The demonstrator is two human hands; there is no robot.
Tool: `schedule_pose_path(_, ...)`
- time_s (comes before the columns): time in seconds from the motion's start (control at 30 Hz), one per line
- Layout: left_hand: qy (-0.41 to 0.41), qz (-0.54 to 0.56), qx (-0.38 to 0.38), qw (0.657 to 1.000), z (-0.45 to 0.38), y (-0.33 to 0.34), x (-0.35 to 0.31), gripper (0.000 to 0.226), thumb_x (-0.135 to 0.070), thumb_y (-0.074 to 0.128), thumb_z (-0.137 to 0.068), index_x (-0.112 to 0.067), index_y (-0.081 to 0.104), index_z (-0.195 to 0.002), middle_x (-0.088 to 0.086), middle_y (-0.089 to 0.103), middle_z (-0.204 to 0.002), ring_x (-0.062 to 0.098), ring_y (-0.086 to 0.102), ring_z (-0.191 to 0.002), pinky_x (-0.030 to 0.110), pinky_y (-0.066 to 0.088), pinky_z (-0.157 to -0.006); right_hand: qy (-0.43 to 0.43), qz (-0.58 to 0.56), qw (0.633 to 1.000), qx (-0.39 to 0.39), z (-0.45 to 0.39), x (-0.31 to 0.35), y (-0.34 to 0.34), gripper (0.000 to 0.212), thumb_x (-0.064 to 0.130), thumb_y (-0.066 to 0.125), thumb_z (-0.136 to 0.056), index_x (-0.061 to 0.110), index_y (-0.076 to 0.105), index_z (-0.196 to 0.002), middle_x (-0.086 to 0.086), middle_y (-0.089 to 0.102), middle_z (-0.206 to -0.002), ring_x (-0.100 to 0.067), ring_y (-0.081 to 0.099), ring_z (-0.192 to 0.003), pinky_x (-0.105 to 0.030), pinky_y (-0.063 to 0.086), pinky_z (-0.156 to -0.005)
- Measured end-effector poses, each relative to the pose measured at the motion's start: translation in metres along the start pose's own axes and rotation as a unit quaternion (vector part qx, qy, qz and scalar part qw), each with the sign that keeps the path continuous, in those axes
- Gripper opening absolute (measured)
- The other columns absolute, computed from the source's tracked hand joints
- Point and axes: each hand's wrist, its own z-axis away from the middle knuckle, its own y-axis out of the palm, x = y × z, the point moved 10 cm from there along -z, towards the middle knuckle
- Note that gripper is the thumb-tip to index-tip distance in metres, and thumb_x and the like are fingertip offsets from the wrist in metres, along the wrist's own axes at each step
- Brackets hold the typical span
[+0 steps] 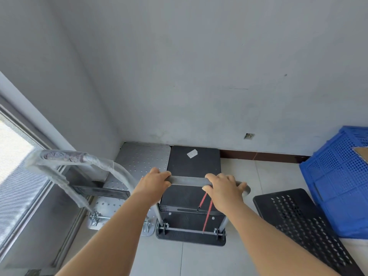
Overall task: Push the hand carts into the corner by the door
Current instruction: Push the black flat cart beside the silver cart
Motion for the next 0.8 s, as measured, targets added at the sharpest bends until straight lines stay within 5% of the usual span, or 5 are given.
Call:
schedule_pose_path(0.3, -0.033, 0.051, -0.052, 0.997, 0.02, -0.003, 0.001, 0.037, -0.029, 0.043, -0.098, -0.025, 0.046, -0.134, 0.005, 0.045, -0.127, 0.025, 0.047, -0.119, 0.035, 0.04, -0.101, -0.005, 0.022, 1.0, -0.004, 0.009, 0.003, 0.003, 0.028, 0.043, 0.036, -0.099, 0.036, 0.043, -0.126, 0.005, 0.051, -0.125, -0.023, 0.039, -0.121, -0.057, 0.027, -0.098)
schedule_pose_path(0.5, -0.038, 0.046, -0.129, 0.99, 0.061, -0.006, -0.01, 0.058, -0.036, 0.049, -0.096, -0.024, 0.025, -0.147, 0.003, 0.032, -0.148, 0.024, 0.034, -0.135, 0.035, 0.029, -0.113, -0.021, 0.018, 0.999, -0.039, 0.029, 0.001, 0.004, 0.051, 0.05, 0.035, -0.097, 0.035, 0.025, -0.145, 0.004, 0.037, -0.145, -0.022, 0.028, -0.136, -0.056, 0.024, -0.106)
schedule_pose_path(0.8, 0.014, 0.103, -0.146, 0.984, 0.145, 0.013, -0.065, 0.066, -0.04, 0.046, -0.096, -0.026, 0.012, -0.152, 0.002, 0.021, -0.157, 0.021, 0.022, -0.144, 0.039, 0.024, -0.118, -0.017, -0.054, 0.993, -0.099, 0.126, -0.035, -0.018, 0.07, 0.047, 0.043, -0.096, 0.021, 0.01, -0.152, -0.003, 0.015, -0.159, -0.022, 0.012, -0.147, -0.044, 0.011, -0.119)
